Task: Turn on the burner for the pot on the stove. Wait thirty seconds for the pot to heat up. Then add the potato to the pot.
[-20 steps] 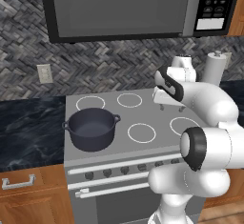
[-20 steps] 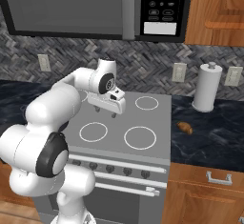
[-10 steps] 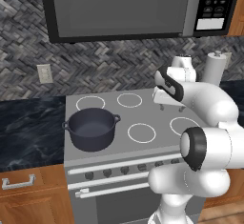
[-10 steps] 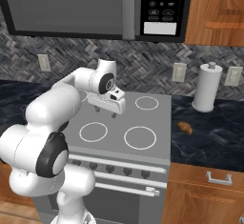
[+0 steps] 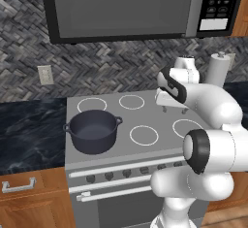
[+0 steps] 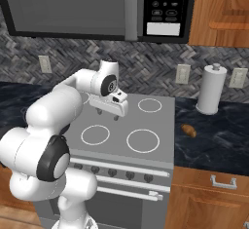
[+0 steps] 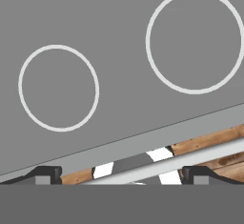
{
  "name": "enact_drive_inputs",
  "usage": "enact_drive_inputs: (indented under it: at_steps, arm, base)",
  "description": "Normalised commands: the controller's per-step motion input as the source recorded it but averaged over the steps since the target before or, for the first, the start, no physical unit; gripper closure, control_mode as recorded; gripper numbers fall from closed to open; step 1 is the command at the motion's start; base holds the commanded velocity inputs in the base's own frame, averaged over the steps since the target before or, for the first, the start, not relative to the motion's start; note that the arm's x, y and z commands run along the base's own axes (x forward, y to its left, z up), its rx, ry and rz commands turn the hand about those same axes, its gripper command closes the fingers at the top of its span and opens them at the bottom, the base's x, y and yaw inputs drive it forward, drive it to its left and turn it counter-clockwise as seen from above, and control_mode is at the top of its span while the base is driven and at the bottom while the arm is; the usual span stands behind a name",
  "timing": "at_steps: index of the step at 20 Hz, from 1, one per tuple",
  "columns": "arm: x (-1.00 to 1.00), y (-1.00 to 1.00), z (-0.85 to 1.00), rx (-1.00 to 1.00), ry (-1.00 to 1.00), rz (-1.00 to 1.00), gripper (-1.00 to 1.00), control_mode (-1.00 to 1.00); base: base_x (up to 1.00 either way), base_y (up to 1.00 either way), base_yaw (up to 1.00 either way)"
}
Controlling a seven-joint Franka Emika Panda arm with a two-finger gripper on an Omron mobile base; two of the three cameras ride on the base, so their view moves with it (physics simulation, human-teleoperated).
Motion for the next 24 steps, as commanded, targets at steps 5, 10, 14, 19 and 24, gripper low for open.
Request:
enact_drive_inputs:
  at_steps: [5, 10, 14, 19, 24]
  arm:
    - [0.00, 0.00, 0.00, 0.00, 0.00, 0.00, -1.00, -1.00]
    - [0.00, 0.00, 0.00, 0.00, 0.00, 0.00, -1.00, -1.00]
    - [0.00, 0.00, 0.00, 0.00, 0.00, 0.00, -1.00, -1.00]
    - [0.00, 0.00, 0.00, 0.00, 0.00, 0.00, -1.00, -1.00]
    - [0.00, 0.00, 0.00, 0.00, 0.00, 0.00, -1.00, -1.00]
  base:
    - [0.00, 0.00, 0.00]
    - [0.00, 0.00, 0.00]
    - [0.00, 0.00, 0.00]
    - [0.00, 0.00, 0.00]
    - [0.00, 0.00, 0.00]
